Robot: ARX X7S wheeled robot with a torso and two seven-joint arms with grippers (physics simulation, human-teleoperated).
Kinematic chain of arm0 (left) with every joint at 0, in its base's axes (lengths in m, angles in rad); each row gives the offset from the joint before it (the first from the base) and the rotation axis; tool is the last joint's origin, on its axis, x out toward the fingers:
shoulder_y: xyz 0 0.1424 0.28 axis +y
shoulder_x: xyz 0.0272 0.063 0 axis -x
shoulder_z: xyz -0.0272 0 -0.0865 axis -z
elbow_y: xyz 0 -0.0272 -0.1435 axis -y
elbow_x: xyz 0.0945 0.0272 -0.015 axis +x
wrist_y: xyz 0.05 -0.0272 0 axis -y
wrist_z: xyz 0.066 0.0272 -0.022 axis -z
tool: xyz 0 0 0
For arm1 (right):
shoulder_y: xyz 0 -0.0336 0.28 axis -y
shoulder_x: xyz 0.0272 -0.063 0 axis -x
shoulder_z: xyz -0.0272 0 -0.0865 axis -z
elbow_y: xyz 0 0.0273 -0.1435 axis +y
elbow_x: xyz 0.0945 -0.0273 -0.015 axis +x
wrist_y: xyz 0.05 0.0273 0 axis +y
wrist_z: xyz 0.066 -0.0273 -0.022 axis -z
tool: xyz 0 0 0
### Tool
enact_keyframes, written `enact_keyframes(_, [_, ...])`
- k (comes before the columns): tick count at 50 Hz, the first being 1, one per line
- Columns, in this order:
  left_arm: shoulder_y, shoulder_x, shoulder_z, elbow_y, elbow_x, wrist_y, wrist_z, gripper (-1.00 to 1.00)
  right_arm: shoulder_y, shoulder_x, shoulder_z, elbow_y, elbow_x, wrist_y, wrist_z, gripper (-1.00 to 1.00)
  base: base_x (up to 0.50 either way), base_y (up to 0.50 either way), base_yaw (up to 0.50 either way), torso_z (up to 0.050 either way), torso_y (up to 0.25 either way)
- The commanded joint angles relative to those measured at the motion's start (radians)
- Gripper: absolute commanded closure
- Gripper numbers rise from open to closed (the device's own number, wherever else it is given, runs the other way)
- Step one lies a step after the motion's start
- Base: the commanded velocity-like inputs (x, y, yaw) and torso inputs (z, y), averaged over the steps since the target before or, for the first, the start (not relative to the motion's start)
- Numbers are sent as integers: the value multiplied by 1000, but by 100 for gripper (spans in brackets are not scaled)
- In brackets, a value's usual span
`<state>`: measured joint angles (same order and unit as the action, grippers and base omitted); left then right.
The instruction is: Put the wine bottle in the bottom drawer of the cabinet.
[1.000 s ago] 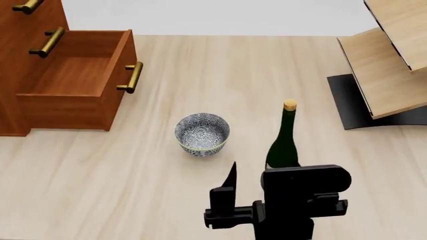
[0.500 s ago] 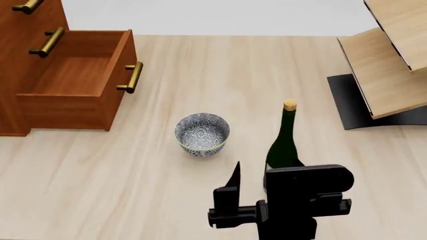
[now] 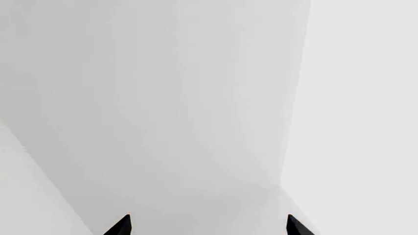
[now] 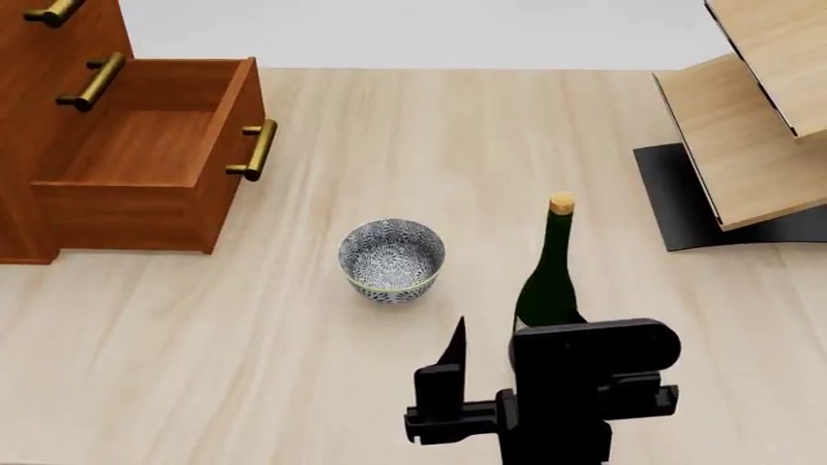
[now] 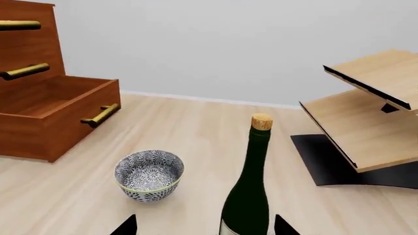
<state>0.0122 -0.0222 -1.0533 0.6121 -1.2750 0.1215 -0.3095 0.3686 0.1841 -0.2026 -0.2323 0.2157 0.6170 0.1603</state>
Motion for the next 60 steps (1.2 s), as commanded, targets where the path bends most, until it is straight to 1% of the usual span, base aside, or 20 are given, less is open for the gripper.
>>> enact_keyframes(1, [27,-20,8,-9,-21,61,-64,-100,-3,2,2,1,11,-5,6,-100,0,0,0,0,0])
enact_keyframes(13, [37,-35,34,-13,-1,60,-79,-100,-12,12,-13,-21,-3,-16,22,-100,6,27,0,0,0])
enact_keyframes(41, [55,-48,72,-20,15,77,-74,-100,-6,20,-13,-30,21,-12,32,-100,69,300,0,0,0])
enact_keyframes(60, [66,-59,91,-20,28,86,-83,-100,4,18,-3,-17,45,-15,37,-100,155,161,0,0,0])
